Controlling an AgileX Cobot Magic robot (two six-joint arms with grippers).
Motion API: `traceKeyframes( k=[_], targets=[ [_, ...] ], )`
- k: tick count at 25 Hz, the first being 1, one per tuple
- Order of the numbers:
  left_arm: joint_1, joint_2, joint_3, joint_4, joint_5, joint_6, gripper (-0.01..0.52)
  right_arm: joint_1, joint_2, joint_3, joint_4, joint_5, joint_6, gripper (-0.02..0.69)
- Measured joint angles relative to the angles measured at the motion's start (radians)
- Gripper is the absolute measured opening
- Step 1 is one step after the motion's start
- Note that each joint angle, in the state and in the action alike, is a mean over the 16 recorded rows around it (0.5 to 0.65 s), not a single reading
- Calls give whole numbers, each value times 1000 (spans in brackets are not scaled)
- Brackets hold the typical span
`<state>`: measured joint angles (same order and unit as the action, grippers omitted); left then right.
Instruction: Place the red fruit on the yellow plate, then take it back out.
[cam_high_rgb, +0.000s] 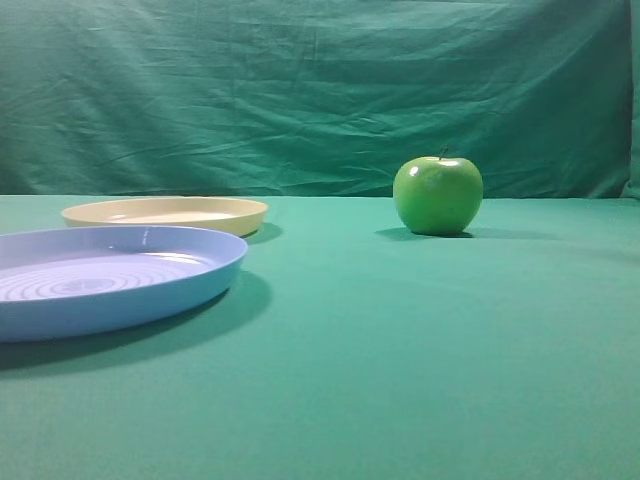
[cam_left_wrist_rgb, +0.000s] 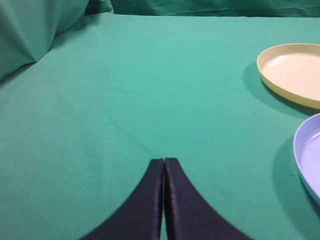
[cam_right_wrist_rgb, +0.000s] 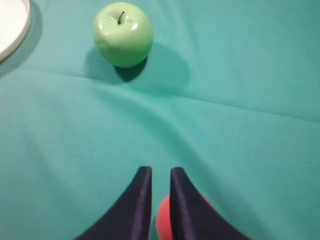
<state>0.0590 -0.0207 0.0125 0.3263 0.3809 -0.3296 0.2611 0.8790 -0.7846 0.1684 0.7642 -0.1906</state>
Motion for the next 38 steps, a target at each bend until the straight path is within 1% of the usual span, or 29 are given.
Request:
traceKeyframes(
  k=[2, 5, 14, 22, 26, 30, 38],
  targets=[
    [0, 0, 0, 0, 0, 0, 0, 0, -62, -3, 9, 33, 4, 17],
    [0, 0, 0, 0, 0, 0, 0, 0, -156, -4, 30, 74, 9, 0],
    [0, 0, 0, 0, 0, 0, 0, 0, -386, -4, 99, 177, 28, 0],
    [0, 0, 0, 0, 0, 0, 0, -1, -479, -1, 81, 202, 33, 0],
    [0, 0, 0, 0, 0, -1, 0, -14, -504, 26, 44, 156, 33, 0],
    [0, 0, 0, 0, 0, -1, 0, -37, -537, 91, 2, 64, 33, 0],
    [0, 0, 0, 0, 0, -2, 0, -98, -679, 325, -63, -157, 33, 0]
  ],
)
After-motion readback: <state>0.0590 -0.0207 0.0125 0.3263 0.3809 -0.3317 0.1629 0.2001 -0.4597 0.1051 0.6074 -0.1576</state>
